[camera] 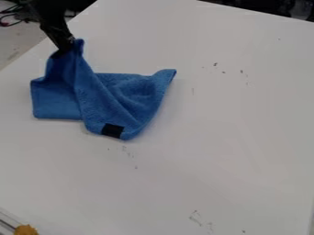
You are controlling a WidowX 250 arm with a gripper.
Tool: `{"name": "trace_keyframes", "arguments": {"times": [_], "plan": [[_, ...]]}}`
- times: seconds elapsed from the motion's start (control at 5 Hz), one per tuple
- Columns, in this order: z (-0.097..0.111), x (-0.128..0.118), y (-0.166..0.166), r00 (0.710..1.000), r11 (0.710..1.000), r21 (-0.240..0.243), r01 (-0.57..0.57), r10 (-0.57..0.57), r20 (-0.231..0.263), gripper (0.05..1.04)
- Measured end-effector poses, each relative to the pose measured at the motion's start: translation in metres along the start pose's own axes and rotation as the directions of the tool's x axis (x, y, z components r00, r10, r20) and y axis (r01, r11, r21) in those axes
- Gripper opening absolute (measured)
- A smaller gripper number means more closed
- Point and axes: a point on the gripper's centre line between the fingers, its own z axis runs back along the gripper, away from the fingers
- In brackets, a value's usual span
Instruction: Folded the blue clothfrom bottom to top
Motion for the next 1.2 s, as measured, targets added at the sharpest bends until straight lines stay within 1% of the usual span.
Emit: {"name": "trace_keyframes", "arguments": {"times": [0.2,0.4,0.6,0.8,1.0,1.2], "plan": [[-0.014,-0.018,-0.002,1.000,1.000,-0.004,-0.013,0.013,-0.010,0.238],[-0.011,-0.034,-0.011,0.995,0.999,-0.010,-0.042,0.041,-0.089,0.502],[0.014,-0.032,-0.018,0.987,0.999,0.032,-0.021,0.026,-0.156,0.806],[0.039,-0.026,-0.033,0.981,0.997,0.070,0.021,-0.007,-0.193,1.006],[0.064,-0.022,-0.060,0.978,0.995,0.093,0.035,-0.015,-0.208,1.005],[0.063,-0.025,-0.109,0.953,0.993,0.013,0.121,-0.113,-0.281,1.000]]}}
